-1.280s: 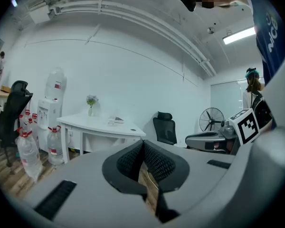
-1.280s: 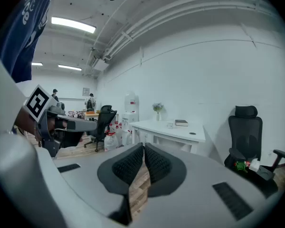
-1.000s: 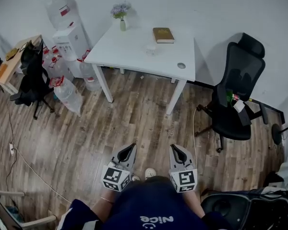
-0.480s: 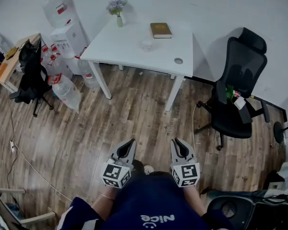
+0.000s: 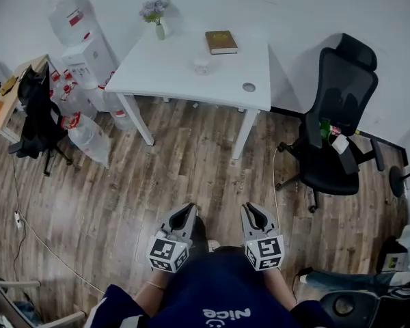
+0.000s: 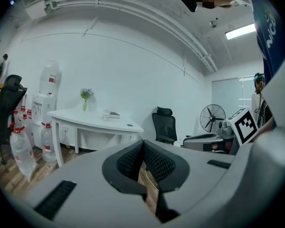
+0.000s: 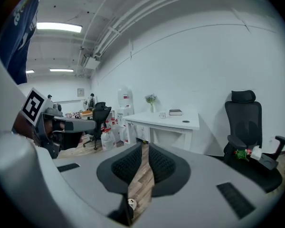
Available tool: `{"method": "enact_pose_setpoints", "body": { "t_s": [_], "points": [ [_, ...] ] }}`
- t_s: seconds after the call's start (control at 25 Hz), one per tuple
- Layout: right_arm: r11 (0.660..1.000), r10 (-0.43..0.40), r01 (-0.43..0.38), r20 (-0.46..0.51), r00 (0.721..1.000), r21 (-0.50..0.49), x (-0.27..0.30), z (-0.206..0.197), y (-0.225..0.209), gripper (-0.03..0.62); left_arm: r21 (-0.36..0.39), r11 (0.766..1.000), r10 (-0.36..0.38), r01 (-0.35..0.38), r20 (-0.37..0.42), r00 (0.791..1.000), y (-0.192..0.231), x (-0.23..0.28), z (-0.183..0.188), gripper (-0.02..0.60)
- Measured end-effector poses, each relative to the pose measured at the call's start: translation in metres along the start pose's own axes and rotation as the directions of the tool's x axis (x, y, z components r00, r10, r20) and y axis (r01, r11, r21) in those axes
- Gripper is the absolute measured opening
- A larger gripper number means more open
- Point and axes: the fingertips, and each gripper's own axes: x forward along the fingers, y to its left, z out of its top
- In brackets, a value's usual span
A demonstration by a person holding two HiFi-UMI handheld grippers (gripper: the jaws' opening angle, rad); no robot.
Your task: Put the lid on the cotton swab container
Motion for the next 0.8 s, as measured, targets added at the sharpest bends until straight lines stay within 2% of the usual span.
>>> {"method": "enact_pose_setpoints", "body": {
  "t_s": [0.24,0.52,0.64,0.8],
  "points": [
    [0.997,-0.058,0.060,-0.023,0.998,0.050,0.042,0.006,-0.026,0.057,0.032,0.998,-0.049,0.050,-0.034,0.998,0.032,0.040,0.010,0.020],
    [0.998,-0.049,0.051,-0.055,0.997,0.043,0.111,0.026,-0.027,0.057,0.005,0.998,-0.066,0.067,-0.032,0.997,0.103,0.096,0.035,0.020],
    [0.996,-0.071,0.074,-0.066,0.995,0.049,0.143,0.037,-0.036,0.057,0.032,0.995,-0.098,0.099,-0.033,0.995,0.129,0.124,0.049,0.020],
    [0.992,-0.107,0.109,-0.036,0.994,0.064,0.184,0.063,-0.042,0.057,0.059,0.990,-0.129,0.131,-0.030,0.991,0.163,0.150,0.066,0.020]
  ]
}}
